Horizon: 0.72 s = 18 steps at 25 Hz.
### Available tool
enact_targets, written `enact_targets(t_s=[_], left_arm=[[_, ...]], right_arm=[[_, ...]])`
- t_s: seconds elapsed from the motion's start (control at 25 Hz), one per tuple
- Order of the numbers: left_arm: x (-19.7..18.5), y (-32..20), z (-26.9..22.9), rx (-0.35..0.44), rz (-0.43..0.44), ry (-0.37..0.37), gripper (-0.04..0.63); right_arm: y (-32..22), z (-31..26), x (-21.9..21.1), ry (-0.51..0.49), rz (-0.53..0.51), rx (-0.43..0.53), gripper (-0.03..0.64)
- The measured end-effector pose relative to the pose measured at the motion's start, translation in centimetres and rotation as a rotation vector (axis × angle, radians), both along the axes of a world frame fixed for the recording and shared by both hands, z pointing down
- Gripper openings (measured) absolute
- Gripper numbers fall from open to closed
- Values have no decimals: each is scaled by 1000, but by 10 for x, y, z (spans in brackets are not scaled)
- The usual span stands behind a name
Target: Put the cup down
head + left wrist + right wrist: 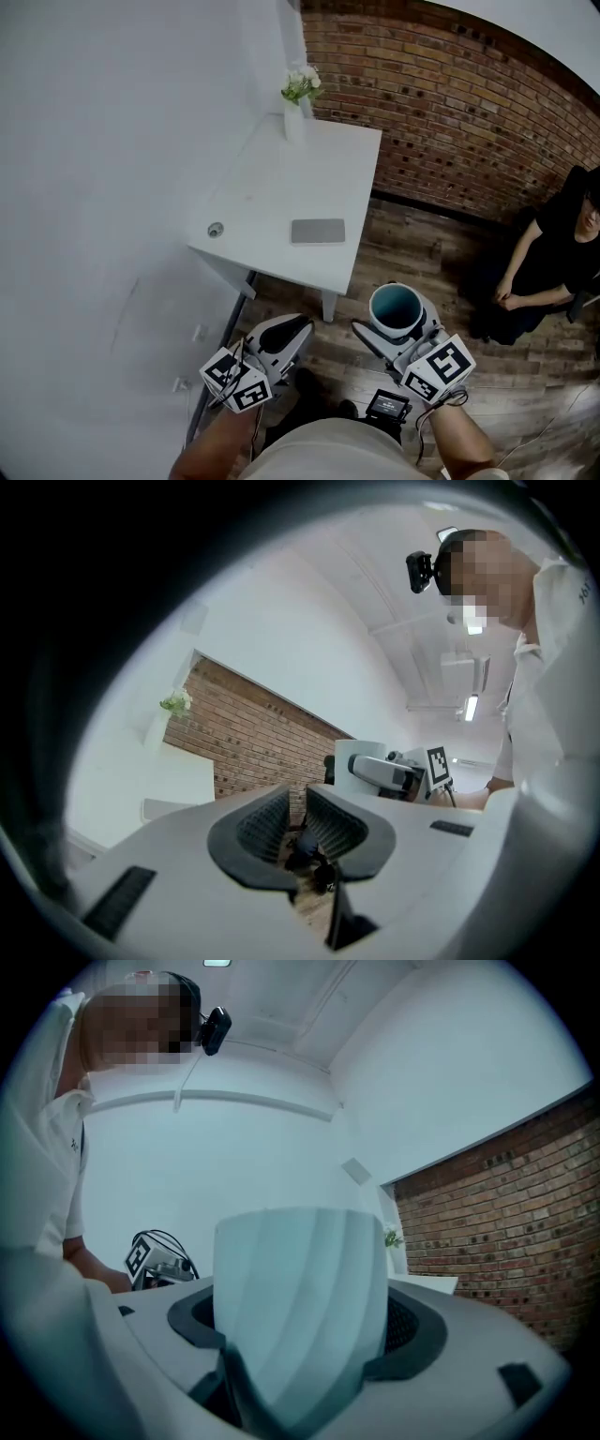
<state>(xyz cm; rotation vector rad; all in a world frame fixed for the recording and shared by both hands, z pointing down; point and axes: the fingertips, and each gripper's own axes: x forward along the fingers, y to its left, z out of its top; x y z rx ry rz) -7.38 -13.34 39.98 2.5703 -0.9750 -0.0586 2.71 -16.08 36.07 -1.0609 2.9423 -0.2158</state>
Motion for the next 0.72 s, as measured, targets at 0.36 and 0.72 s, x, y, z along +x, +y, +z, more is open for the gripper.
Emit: enact_targets(t_s=[0.36, 0.72], left_arm=[[-25, -69, 18, -20, 57, -10, 57], [-18, -108, 43, -49, 14, -19, 57]], right_arm=[[-61, 16, -27, 60, 63, 13, 379], [-116, 41, -21, 76, 14, -7, 379]])
